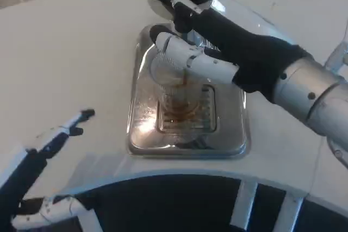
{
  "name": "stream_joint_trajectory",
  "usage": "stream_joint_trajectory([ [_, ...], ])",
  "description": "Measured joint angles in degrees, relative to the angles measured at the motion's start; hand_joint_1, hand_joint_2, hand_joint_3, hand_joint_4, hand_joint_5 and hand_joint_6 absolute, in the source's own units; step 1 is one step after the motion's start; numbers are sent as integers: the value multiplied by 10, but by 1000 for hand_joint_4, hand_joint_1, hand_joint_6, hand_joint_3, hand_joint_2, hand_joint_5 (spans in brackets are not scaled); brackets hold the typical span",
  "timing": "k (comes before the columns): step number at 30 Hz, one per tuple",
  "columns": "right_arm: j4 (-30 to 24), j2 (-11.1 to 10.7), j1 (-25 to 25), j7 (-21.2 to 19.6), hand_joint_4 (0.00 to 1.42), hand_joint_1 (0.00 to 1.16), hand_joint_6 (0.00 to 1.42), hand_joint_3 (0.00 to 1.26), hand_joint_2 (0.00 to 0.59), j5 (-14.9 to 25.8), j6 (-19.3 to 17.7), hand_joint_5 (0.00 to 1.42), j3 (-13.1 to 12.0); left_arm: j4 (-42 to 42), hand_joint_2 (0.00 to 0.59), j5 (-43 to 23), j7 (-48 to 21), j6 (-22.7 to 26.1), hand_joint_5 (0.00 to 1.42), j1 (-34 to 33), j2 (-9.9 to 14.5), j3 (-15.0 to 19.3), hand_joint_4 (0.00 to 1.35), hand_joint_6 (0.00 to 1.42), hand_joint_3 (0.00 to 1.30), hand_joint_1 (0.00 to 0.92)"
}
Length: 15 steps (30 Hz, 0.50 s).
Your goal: Grasp the cup under the faucet to collect the drink, then remove the cup.
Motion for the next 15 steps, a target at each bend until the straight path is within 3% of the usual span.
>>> stream_joint_trajectory([
  [7,-5,0,9,7,0,0,0,0,474,-8,-6,0,-9,-47,20,-16,-12,100,211,-43,-48,-26,9,204,0,161],
  [15,-7,2,19,11,0,0,0,0,475,-14,-17,0,-16,-62,23,16,-11,149,217,-82,-84,-62,0,204,0,188],
])
